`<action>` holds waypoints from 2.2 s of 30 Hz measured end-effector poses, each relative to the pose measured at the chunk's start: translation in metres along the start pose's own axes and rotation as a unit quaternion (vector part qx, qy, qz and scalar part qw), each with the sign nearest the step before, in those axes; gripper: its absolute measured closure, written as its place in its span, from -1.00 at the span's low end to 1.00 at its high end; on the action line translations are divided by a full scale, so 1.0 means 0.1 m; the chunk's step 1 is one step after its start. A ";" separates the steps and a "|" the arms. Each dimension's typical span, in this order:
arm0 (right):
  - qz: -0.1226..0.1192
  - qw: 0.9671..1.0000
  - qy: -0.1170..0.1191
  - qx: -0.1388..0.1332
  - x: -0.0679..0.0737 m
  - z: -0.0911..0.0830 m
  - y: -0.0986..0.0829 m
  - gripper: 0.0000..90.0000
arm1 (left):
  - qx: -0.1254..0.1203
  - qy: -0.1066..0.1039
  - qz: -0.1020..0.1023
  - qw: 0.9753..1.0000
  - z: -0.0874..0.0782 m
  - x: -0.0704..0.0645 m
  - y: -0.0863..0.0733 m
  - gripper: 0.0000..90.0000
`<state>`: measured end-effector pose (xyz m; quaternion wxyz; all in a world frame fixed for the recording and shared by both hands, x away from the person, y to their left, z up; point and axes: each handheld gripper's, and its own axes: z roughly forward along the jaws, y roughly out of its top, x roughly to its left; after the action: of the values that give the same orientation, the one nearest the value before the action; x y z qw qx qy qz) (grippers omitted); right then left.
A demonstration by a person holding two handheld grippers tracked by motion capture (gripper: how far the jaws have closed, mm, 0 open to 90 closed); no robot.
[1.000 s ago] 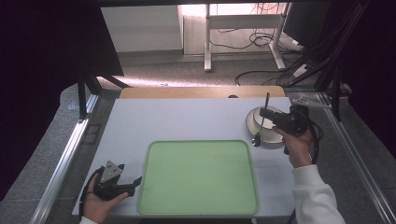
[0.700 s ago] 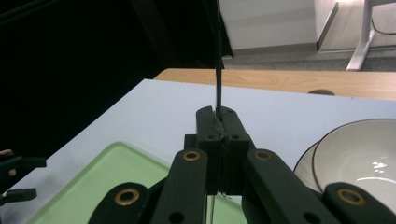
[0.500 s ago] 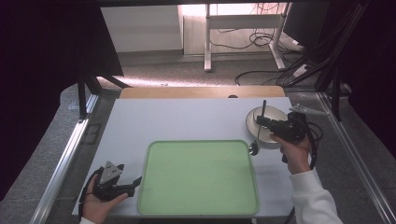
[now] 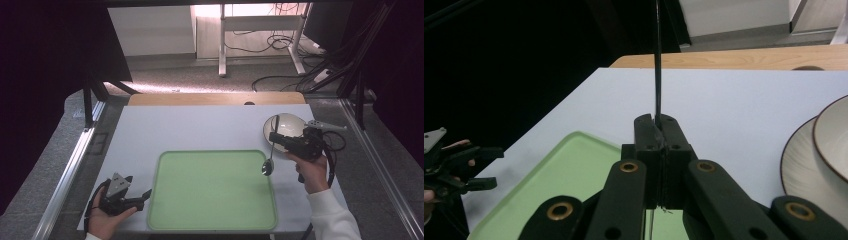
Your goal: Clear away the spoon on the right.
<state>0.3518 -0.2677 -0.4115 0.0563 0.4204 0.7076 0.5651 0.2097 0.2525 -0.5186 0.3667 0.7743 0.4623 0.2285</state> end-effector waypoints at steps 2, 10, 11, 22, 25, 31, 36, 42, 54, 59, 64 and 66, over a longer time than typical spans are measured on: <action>0.001 1.000 0.002 0.002 0.02 0.01 -0.01 0.99 | 0.001 0.000 0.000 1.000 0.00 0.00 0.00 -0.61; 0.020 0.999 0.025 0.006 0.09 0.04 -0.09 0.99 | 0.001 0.000 0.001 1.000 0.00 0.00 0.00 -0.61; 0.018 0.999 0.026 0.005 0.11 0.04 -0.10 0.99 | 0.001 0.000 0.000 1.000 0.00 0.00 0.00 -0.61; 0.025 0.999 0.038 0.026 0.30 0.12 -0.28 0.99 | -0.001 0.000 0.000 1.000 -0.01 0.00 0.01 -0.60; 0.028 0.998 0.037 0.033 0.33 0.15 -0.34 0.98 | -0.001 -0.001 -0.001 1.000 -0.01 0.00 0.00 -0.60; 0.044 0.997 0.024 0.058 0.34 0.25 -0.47 0.98 | 0.000 0.000 0.000 1.000 -0.01 0.00 0.00 -0.60; 0.065 0.995 0.014 0.072 0.35 0.29 -0.60 0.98 | 0.003 -0.001 0.001 1.000 0.00 0.00 0.00 -0.60; 0.072 0.993 0.007 0.097 0.36 0.38 -0.72 0.98 | 0.001 -0.002 0.001 1.000 0.00 -0.01 0.00 -0.60; 0.089 0.985 -0.048 0.142 0.29 0.58 -0.92 0.91 | 0.006 -0.005 0.004 1.000 0.03 -0.02 0.00 -0.60; 0.096 0.980 -0.066 0.160 0.26 0.65 -1.00 0.85 | 0.008 -0.005 0.005 1.000 0.03 -0.02 0.00 -0.60; 0.085 0.978 -0.085 0.172 0.28 0.70 -1.02 0.81 | 0.009 -0.006 0.007 1.000 0.04 -0.02 -0.01 -0.60; 0.081 0.977 -0.091 0.174 0.28 0.71 -1.03 0.80 | 0.009 -0.007 0.007 1.000 0.04 -0.02 -0.01 -0.60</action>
<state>0.3187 -0.1962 -0.5129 0.0005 0.5296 0.7507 0.3950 0.2107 0.2493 -0.5213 0.3613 0.7822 0.4564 0.2219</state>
